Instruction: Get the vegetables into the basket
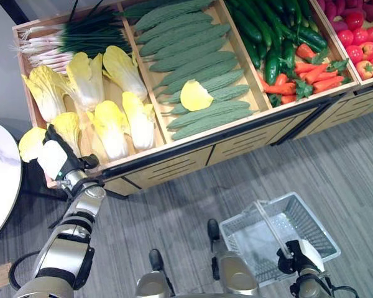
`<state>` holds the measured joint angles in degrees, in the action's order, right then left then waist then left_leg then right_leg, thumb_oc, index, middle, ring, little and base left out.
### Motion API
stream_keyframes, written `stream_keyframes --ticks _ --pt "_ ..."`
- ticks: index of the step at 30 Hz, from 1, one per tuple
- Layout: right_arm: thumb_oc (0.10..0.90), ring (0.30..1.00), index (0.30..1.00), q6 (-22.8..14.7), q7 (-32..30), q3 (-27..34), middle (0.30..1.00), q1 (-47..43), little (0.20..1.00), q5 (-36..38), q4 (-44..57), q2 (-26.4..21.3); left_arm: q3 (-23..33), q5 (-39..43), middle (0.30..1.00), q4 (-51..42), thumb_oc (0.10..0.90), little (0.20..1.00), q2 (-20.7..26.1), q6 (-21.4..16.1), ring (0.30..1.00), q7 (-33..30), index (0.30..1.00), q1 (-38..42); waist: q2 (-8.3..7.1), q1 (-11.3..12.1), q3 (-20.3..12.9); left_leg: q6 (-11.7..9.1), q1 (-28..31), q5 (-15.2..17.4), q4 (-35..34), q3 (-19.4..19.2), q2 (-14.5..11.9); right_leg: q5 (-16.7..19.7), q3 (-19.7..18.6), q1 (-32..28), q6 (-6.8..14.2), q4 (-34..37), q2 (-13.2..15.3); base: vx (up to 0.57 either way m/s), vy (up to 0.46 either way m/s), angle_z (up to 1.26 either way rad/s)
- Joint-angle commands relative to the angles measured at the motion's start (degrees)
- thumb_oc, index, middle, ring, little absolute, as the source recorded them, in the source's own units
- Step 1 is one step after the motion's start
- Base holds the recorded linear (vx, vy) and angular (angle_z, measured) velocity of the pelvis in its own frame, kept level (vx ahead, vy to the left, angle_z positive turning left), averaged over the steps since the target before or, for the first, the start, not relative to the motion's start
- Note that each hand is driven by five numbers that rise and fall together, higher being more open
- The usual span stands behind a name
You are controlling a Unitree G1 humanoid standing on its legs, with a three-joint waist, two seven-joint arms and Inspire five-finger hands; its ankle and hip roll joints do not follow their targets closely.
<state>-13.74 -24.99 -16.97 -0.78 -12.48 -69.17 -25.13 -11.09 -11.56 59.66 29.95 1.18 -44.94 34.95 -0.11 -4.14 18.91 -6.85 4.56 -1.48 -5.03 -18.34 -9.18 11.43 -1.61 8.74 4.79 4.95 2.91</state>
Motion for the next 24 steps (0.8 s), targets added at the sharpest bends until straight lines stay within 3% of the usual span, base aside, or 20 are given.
stream_keyframes --ticks 1,3,10,12,14,15,19,20,21,24 --pt "0.400 0.300 0.300 -0.7 -1.4 -2.0 0.300 -1.7 0.300 1.7 0.1 -3.5 -3.6 -6.5 0.300 7.4 0.400 0.300 3.7 2.1 0.300 4.4 0.300 5.5 -1.05 -0.2 -0.8 -2.7 -1.4 -1.4 0.0 2.0 -1.9 -9.6 0.8 -1.7 4.0 -5.7 3.7 0.00 0.000 0.00" --pt "0.400 0.300 0.300 -0.6 -0.5 -2.4 0.300 -2.3 0.300 2.0 -0.1 -3.5 -4.7 -7.2 0.300 12.4 0.400 0.300 3.2 3.1 0.300 7.3 0.300 6.4 -1.05 -0.2 -0.5 -2.7 -1.4 -1.4 0.0 1.9 -1.9 -9.5 0.7 -1.7 4.0 -5.8 3.7 0.00 0.000 0.00" --pt "0.400 0.300 0.300 -0.6 0.7 -4.2 0.300 -3.5 0.300 1.4 -0.1 -3.6 -1.2 -2.5 0.300 19.3 0.400 0.300 3.8 2.9 0.300 7.5 0.300 6.1 -1.20 -0.5 -0.3 -2.7 -0.9 -1.3 0.0 1.2 -1.9 -9.3 0.1 -1.6 4.0 -5.9 3.5 -0.01 0.014 -0.06" --pt "0.400 0.300 0.300 -0.6 1.0 -4.7 0.300 -3.7 0.300 1.0 0.1 -3.6 2.3 2.5 0.300 20.4 0.400 0.300 3.9 1.2 0.300 5.9 0.300 5.6 -1.32 -0.6 -0.4 -2.8 -0.6 -1.1 0.0 0.9 -1.9 -9.3 -0.1 -1.7 4.0 -5.8 3.4 0.00 0.010 -0.03" --pt "0.400 0.300 0.300 -0.6 1.0 -4.8 0.300 -3.7 0.300 1.0 0.1 -3.6 2.3 2.5 0.300 20.4 0.400 0.300 3.9 1.2 0.300 5.9 0.300 5.6 -1.32 -0.6 -0.4 -2.8 -0.6 -1.1 0.0 0.9 -1.9 -9.3 -0.1 -1.7 4.0 -5.8 3.4 0.00 0.012 -0.05" --pt "0.400 0.300 0.300 -0.6 1.1 -5.0 0.300 -3.7 0.300 0.8 0.5 -3.7 4.1 6.1 0.300 19.6 0.400 0.300 4.0 -0.7 0.300 4.6 0.300 5.8 -1.40 -0.7 -0.5 -2.8 -0.5 -1.1 0.0 0.7 -1.9 -9.2 -0.1 -1.7 4.0 -5.9 3.4 -0.01 0.012 -0.07" --pt "0.400 0.300 0.300 -0.5 0.8 -5.2 0.300 -3.0 0.300 0.7 1.0 -3.5 5.3 9.6 0.300 12.6 0.400 0.300 3.2 -4.9 0.300 0.7 0.300 6.6 -1.69 -0.7 -0.6 -2.8 -0.4 -1.0 0.0 0.9 -1.9 -9.3 -0.1 -1.7 4.0 -5.9 3.4 0.00 0.004 -0.01" --pt "0.400 0.300 0.300 -0.5 0.6 -4.5 0.300 -2.4 0.300 0.8 1.0 -3.3 5.1 9.2 0.300 0.5 0.400 0.300 0.7 -7.0 0.300 -2.2 0.300 5.0 -1.76 -0.2 -0.4 -2.7 -0.6 -1.0 0.0 1.4 -1.8 -9.4 0.3 -1.8 4.0 -5.9 3.6 0.00 0.000 0.00" --pt "0.400 0.300 0.300 -0.5 0.6 -4.5 0.300 -2.3 0.300 0.8 1.0 -3.3 5.2 9.1 0.300 0.2 0.400 0.300 0.6 -6.8 0.300 -2.3 0.300 4.7 -1.71 -0.2 -0.4 -2.7 -0.6 -1.0 0.0 1.4 -1.8 -9.4 0.4 -1.8 4.0 -5.9 3.6 0.00 0.000 0.00" --pt "0.400 0.300 0.300 0.0 0.6 -3.2 0.300 -1.4 0.300 1.4 1.6 -3.1 6.2 9.3 0.300 -14.7 0.400 0.300 -1.4 -10.6 0.300 -3.7 0.300 1.7 -1.97 0.2 -0.1 -2.5 -0.9 -0.9 0.0 2.4 -1.6 -9.6 1.1 -2.1 3.9 -5.9 4.0 -0.02 -0.017 0.10"
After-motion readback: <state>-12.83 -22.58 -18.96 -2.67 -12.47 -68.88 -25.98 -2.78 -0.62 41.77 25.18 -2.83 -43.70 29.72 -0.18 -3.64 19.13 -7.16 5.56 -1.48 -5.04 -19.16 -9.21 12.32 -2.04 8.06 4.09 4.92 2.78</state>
